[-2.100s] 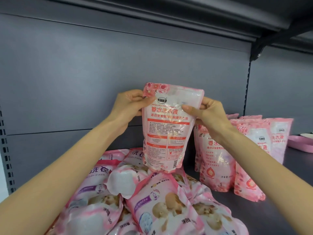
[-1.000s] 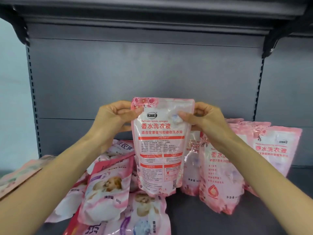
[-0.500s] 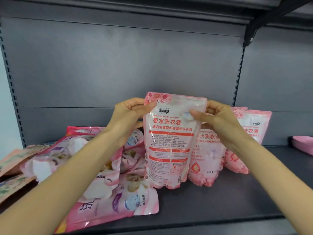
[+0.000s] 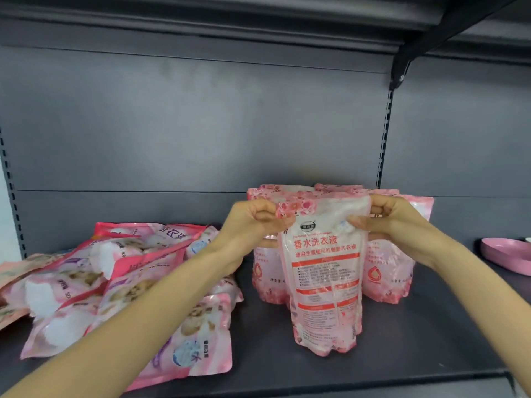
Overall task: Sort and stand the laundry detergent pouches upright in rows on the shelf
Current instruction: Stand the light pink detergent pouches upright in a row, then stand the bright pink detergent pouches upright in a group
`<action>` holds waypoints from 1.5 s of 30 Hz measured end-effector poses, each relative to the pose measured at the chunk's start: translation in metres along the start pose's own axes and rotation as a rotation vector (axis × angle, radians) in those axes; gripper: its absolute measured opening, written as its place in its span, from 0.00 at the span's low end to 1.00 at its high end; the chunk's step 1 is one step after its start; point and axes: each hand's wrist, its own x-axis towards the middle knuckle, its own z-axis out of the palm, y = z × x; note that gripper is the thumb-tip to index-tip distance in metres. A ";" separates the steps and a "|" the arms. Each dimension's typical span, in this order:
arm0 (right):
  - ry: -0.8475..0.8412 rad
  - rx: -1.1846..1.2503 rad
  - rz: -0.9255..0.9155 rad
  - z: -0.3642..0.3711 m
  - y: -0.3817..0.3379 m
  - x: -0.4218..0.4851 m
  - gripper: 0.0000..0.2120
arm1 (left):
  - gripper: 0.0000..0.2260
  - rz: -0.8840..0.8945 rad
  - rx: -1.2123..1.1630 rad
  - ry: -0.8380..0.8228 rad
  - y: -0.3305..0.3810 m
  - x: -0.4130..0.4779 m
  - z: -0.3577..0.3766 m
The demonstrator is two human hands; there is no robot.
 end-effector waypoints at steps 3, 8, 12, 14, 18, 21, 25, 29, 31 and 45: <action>-0.035 0.017 0.044 -0.013 0.010 -0.004 0.13 | 0.08 0.004 0.026 -0.044 -0.002 0.001 0.014; -0.121 0.046 0.076 -0.026 0.015 -0.007 0.32 | 0.05 0.064 0.110 -0.066 0.001 0.003 0.025; -0.187 0.010 0.087 -0.030 0.013 -0.006 0.35 | 0.07 0.054 0.154 -0.106 0.003 -0.001 0.022; -0.198 0.003 0.081 -0.029 0.012 -0.006 0.35 | 0.08 0.049 0.167 -0.114 0.003 -0.002 0.021; -0.144 -0.034 0.043 -0.028 0.006 -0.006 0.18 | 0.06 0.051 0.180 -0.144 0.004 -0.004 0.017; -0.067 -0.144 -0.033 -0.024 -0.004 -0.008 0.11 | 0.07 0.060 0.172 -0.134 0.005 -0.006 0.013; 0.025 -0.328 -0.182 -0.013 -0.022 -0.011 0.10 | 0.03 0.123 0.269 -0.093 0.002 -0.010 0.005; 0.127 -0.605 -0.263 0.013 -0.041 -0.017 0.16 | 0.06 0.236 0.477 -0.049 0.000 -0.019 -0.009; 0.159 -0.754 -0.298 0.029 -0.047 -0.020 0.23 | 0.09 0.270 0.612 -0.023 -0.002 -0.024 -0.018; -0.085 -1.087 -0.475 0.159 -0.076 -0.032 0.35 | 0.39 0.245 1.435 0.072 -0.002 -0.087 -0.113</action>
